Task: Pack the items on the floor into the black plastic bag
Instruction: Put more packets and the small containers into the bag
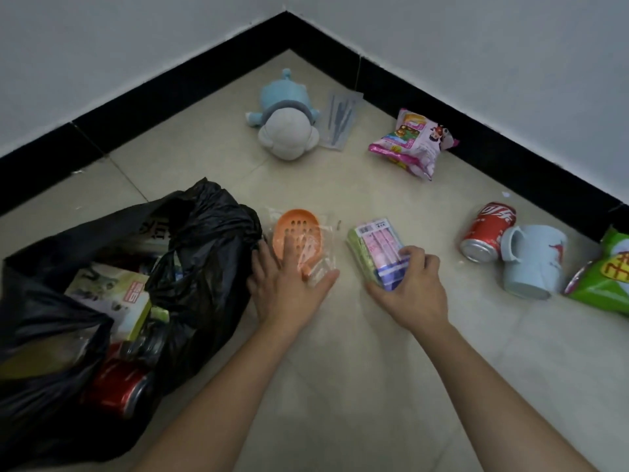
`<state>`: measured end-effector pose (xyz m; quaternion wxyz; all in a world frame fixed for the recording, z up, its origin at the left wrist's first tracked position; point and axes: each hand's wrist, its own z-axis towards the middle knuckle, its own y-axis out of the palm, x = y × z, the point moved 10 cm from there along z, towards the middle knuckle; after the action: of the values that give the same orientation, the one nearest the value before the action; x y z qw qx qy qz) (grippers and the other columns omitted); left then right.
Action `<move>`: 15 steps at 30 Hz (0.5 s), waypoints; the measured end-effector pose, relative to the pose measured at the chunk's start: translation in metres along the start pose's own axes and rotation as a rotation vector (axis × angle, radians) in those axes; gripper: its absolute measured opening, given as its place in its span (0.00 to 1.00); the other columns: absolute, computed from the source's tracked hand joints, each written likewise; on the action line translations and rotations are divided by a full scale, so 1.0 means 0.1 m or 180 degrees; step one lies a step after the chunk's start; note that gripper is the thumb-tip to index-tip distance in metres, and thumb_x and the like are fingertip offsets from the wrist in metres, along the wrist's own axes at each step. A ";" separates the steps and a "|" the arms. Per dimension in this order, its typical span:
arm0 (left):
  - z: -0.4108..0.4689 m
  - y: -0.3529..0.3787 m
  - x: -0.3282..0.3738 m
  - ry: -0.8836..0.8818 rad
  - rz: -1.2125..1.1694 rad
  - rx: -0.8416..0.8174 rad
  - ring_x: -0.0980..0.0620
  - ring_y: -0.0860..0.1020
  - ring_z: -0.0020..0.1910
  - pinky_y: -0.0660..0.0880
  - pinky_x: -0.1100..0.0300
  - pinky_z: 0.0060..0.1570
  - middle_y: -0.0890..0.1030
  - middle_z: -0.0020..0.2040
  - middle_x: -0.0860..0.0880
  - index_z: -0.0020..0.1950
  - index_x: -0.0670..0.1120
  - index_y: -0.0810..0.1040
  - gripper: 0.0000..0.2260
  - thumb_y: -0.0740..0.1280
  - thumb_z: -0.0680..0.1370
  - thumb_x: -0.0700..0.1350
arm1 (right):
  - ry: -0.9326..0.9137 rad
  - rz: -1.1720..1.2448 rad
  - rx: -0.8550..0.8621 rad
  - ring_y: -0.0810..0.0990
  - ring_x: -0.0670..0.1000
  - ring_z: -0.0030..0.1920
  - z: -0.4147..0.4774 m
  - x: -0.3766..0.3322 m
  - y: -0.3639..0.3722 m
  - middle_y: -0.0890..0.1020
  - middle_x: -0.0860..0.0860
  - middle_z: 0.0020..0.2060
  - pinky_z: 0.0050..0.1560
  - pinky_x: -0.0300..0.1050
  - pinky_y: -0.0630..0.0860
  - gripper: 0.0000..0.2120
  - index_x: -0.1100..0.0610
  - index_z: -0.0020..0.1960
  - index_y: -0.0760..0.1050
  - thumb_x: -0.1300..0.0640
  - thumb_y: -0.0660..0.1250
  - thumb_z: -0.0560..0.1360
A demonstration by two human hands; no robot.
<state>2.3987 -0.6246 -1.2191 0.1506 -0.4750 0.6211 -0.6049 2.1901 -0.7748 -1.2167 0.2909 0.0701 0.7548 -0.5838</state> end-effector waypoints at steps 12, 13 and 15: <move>-0.29 -0.46 0.25 0.0006 -0.0898 0.0326 0.45 0.71 0.54 0.71 0.56 0.50 0.77 0.56 0.48 0.54 0.49 0.77 0.22 0.71 0.65 0.59 | 0.0335 0.0454 -0.0110 0.75 0.64 0.61 0.37 -0.67 -0.48 0.74 0.62 0.61 0.58 0.54 0.71 0.43 0.45 0.77 0.54 0.39 0.70 0.69; -0.42 -0.64 0.31 0.0035 -0.1057 0.0406 0.47 0.71 0.54 0.69 0.58 0.50 0.77 0.56 0.50 0.53 0.49 0.77 0.22 0.69 0.64 0.59 | 0.0307 0.0578 -0.0115 0.74 0.64 0.62 0.40 -0.82 -0.58 0.73 0.62 0.62 0.59 0.54 0.71 0.43 0.46 0.77 0.54 0.39 0.71 0.68; -0.61 -1.08 0.37 -0.0013 -0.1306 0.0752 0.50 0.71 0.53 0.68 0.61 0.50 0.77 0.54 0.53 0.51 0.50 0.78 0.22 0.66 0.61 0.59 | 0.0182 0.0762 -0.0155 0.73 0.63 0.63 0.48 -1.17 -0.80 0.73 0.62 0.63 0.60 0.53 0.70 0.44 0.47 0.77 0.55 0.40 0.71 0.68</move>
<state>2.3775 -0.5965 -1.0942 0.0803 -0.5716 0.4361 -0.6904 2.2678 -0.8165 -1.0952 0.3384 0.1692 0.7630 -0.5241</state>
